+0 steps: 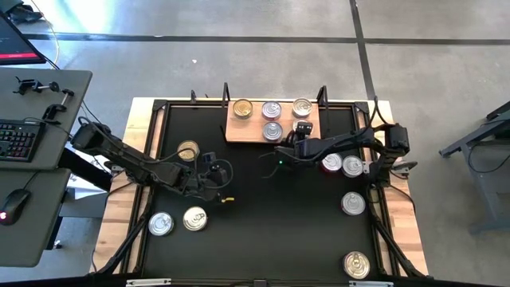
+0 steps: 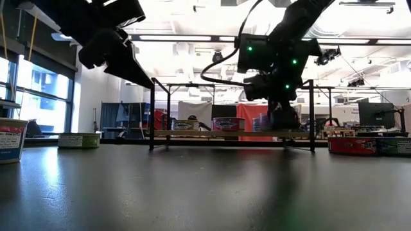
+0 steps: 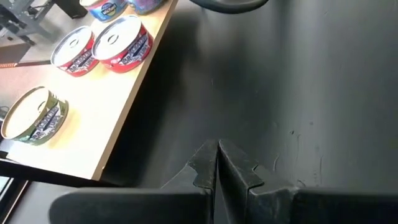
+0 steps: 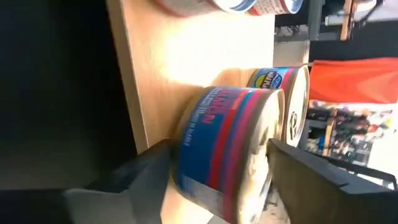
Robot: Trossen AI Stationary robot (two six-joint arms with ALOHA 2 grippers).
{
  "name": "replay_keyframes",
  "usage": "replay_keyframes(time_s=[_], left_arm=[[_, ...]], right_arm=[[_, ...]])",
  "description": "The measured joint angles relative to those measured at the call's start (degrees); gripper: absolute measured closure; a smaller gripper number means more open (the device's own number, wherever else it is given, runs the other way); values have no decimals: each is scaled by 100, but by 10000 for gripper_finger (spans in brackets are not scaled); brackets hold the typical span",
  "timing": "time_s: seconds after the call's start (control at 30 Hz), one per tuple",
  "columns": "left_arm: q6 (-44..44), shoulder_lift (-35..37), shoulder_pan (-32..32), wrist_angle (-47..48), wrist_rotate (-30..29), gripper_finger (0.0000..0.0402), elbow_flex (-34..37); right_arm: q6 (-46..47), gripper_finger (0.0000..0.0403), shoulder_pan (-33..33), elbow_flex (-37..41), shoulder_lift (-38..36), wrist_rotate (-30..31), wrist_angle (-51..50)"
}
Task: Stack canned seafood by type on shelf
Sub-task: Align the blue tuna can with the other blue tuna can on the shelf
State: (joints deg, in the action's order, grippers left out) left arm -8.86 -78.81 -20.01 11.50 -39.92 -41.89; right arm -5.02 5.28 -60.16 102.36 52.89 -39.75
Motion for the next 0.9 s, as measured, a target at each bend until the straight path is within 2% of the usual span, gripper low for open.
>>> replay_keyframes(time_s=[0.1, 0.2, 0.3, 0.4, 0.53, 0.73, 0.9], left_arm=[[14, 0, 0, -81, 0, 394, -2], [48, 0, 0, -148, 4, 394, -2], [52, 0, 1, -221, 4, 394, -2], [94, 0, 2, -248, 24, 394, -2], [96, 0, -29, -287, 31, 394, -2], [103, 0, -83, -300, 33, 394, -2], [101, 0, -83, -334, 33, 394, -2]], right_arm=[[-195, 121, -21, -15, -33, -227, -84], [-267, 120, -81, -256, -72, -490, -485], [-126, 129, -123, -625, -86, -615, -1048], [35, 150, -114, -996, -230, -1079, -1430], [191, 199, 185, -1213, -517, -1992, -1383], [1317, 311, 1044, -1222, -633, -2220, -1382], [1497, 392, 1503, -1222, -458, -2836, -1247]])
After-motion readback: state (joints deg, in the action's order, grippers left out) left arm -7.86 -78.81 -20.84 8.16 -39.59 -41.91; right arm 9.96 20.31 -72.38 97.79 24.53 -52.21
